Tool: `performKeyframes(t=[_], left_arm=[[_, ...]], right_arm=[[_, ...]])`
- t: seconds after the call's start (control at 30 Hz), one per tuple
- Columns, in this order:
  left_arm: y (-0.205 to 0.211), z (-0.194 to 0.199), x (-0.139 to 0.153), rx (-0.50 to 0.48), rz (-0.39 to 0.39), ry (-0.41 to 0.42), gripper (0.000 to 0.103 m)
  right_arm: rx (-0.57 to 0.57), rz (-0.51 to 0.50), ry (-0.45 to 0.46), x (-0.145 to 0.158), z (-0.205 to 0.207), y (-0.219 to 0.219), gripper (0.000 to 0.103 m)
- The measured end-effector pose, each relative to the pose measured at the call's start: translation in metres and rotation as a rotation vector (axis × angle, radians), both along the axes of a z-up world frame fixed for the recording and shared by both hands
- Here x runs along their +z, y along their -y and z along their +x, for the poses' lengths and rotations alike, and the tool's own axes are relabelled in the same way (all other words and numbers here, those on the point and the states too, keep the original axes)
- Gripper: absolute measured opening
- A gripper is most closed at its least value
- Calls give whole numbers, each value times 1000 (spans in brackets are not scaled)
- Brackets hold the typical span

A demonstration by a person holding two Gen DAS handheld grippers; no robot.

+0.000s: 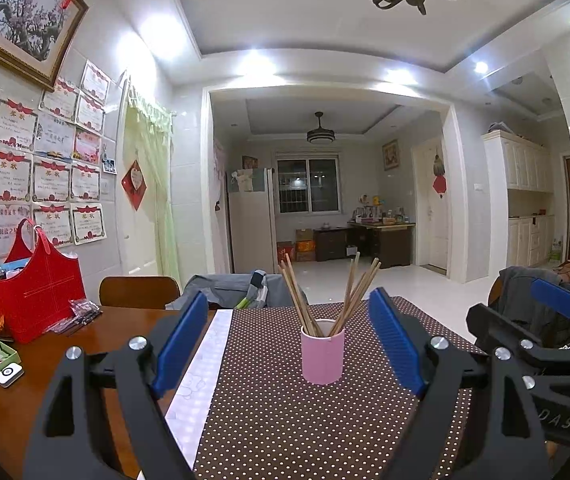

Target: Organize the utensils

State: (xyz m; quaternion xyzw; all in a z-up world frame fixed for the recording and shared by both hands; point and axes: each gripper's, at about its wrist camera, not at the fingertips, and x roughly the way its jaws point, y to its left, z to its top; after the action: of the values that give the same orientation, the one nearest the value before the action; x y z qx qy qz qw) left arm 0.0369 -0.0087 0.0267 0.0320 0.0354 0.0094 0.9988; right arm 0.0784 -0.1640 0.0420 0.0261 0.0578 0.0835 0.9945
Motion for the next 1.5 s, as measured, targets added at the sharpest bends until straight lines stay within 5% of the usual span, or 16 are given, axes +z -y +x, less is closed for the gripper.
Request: performKeyframes(t=[1.5], left_arm=[[0,1,-1,-5,7,-3,81]], right_arm=[[6,17,-19,-9,-2,2,93]])
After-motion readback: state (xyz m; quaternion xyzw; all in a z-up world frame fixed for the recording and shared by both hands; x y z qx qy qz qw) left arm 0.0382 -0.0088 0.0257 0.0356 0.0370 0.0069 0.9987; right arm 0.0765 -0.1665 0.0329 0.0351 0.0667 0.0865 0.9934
